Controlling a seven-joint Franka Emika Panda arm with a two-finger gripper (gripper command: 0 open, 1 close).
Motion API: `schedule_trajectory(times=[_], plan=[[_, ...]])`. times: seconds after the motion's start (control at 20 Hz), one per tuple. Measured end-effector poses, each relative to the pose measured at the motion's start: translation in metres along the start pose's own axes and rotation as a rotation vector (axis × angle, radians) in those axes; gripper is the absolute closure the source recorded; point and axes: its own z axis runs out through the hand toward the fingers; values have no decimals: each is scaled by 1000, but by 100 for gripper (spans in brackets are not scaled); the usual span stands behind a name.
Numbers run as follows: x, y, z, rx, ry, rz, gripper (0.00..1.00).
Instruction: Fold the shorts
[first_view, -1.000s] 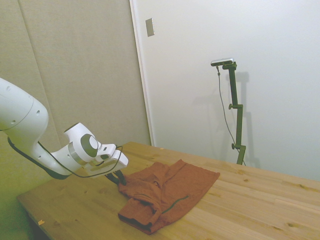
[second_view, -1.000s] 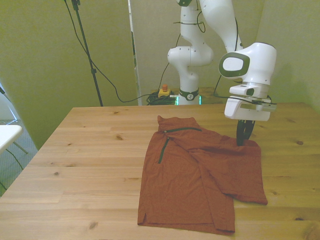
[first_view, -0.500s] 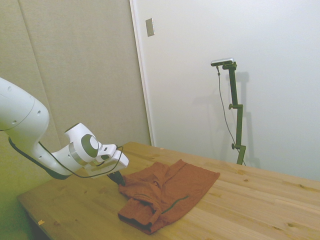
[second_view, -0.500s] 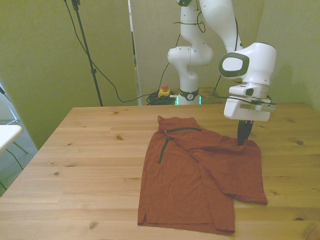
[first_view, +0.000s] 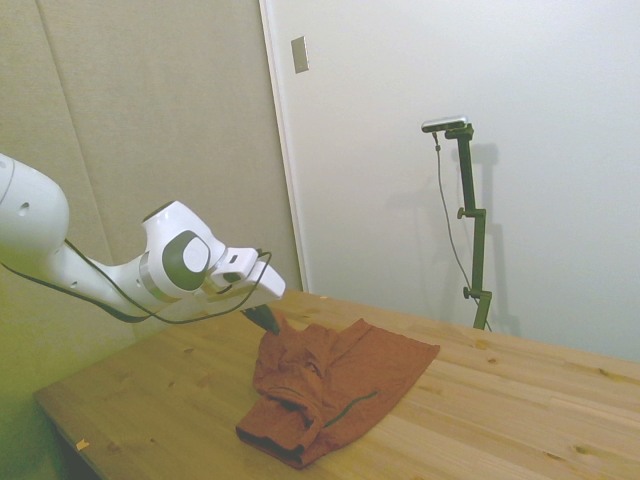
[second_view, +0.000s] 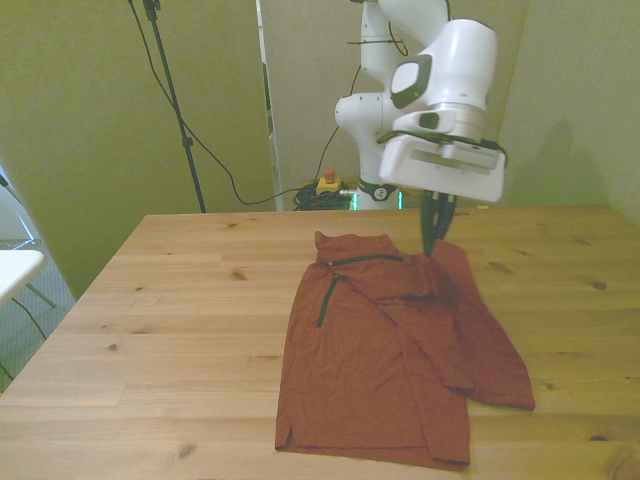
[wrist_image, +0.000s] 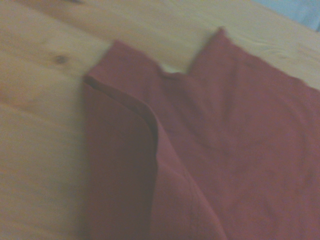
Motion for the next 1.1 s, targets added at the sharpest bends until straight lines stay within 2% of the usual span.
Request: schedule_trajectory(times=[0.25,0.7,0.75,1.1], plan=[[63,66,18,-33,5,116,100],[131,135,49,-49,6,228,100],[137,140,50,-46,6,239,0],[164,172,59,-29,1,316,0]])
